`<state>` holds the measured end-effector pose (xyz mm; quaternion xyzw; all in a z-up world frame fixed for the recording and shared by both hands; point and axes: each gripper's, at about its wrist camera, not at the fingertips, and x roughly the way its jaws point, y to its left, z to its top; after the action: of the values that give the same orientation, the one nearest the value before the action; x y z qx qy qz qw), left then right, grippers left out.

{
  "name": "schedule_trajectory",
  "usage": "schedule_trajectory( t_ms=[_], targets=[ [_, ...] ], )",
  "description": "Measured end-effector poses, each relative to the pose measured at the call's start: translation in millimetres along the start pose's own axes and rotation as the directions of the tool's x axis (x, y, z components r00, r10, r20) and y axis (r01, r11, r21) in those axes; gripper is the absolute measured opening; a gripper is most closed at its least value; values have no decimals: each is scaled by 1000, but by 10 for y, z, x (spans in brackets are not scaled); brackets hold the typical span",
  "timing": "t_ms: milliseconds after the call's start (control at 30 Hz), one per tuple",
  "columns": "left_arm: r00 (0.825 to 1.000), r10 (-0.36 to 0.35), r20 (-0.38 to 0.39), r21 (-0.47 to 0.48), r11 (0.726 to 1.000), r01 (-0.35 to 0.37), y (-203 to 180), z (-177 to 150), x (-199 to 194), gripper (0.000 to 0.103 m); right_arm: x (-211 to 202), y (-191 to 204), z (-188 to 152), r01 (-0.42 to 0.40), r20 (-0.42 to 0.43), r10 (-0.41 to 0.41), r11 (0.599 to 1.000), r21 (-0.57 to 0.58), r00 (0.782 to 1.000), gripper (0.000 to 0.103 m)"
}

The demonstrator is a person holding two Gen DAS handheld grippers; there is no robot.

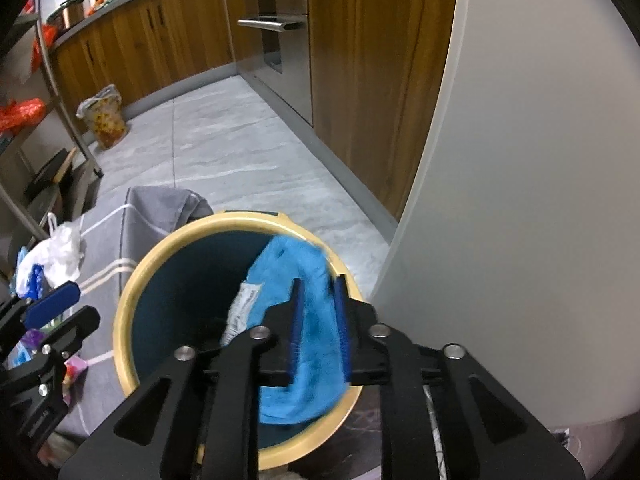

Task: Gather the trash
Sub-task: 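Open both tools to drop the bags into the teal bin, then move both tools back over the trash on the mat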

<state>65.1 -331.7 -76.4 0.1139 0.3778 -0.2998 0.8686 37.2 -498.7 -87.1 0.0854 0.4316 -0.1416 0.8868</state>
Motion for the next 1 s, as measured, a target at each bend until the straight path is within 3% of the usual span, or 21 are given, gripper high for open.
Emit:
schedule_trajectory(
  t_ms=[167,233,400,767,1000],
  targets=[
    [999,19,29,-16,1000,-19,57,11,-96,54,-80,19,19,-11,30,11,1000,3,999,49],
    [999,24,38,-22,1000,-23,77,11,-128,61,-124,31,19,-11,48,11,1000,7,999,65],
    [998,35,59,-33,999,-34,134,-15,-240,75,-172,65,21,-4,66,4,1000,5,998,78],
    [991,94,95,-36,995,-91,286,-73,-460,83,-359,223,51,-38,142,36,999,8,989,85],
    [985,135,111,-96,987,-125,559,-149,-654,84,-403,471,91,-63,165,62,998,-2,984,86]
  ],
)
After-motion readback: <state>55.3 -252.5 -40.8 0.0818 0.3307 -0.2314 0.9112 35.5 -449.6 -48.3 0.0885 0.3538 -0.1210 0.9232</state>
